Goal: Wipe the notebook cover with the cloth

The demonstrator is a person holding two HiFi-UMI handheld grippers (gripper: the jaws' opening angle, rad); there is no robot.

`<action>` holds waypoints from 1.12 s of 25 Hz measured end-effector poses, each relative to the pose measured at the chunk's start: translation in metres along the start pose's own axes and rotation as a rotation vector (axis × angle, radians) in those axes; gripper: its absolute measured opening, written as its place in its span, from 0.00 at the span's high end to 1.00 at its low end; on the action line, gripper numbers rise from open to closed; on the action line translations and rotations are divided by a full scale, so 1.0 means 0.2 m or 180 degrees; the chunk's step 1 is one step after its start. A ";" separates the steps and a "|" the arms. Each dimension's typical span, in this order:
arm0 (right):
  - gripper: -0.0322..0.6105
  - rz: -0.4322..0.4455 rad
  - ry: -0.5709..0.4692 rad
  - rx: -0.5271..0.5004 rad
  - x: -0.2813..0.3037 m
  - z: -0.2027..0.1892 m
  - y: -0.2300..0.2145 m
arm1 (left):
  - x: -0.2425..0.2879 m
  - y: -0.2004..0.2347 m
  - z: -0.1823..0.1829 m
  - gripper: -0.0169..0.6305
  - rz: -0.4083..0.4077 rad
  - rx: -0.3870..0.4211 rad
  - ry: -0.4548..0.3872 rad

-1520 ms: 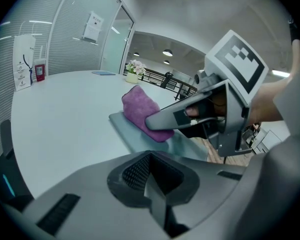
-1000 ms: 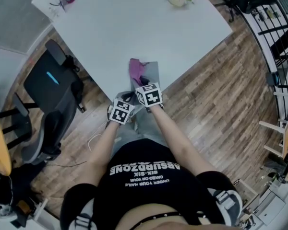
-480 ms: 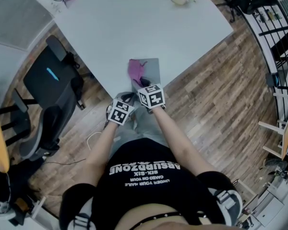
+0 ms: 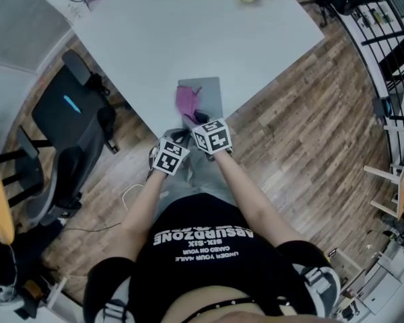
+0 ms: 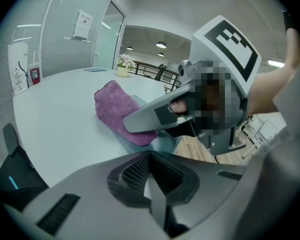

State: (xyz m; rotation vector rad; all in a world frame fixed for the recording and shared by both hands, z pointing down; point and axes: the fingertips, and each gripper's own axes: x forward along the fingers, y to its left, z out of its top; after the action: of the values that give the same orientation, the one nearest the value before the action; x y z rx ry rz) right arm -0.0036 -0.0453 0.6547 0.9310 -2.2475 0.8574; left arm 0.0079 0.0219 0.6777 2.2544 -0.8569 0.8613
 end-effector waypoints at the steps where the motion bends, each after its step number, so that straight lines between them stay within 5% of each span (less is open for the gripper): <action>1: 0.80 0.0005 0.0001 -0.0001 0.00 -0.01 0.00 | 0.00 0.00 0.00 0.95 0.0011 0.0001 -0.0009; 28: 0.80 -0.0440 -0.0048 0.0134 -0.18 -0.05 -0.28 | 0.01 0.00 -0.01 0.95 0.0105 -0.0022 -0.0034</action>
State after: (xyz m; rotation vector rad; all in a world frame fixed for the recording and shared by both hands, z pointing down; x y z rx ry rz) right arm 0.0629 -0.0554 0.6561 1.1017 -2.1565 0.8406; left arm 0.0070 0.0224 0.6801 2.2466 -0.9030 0.8608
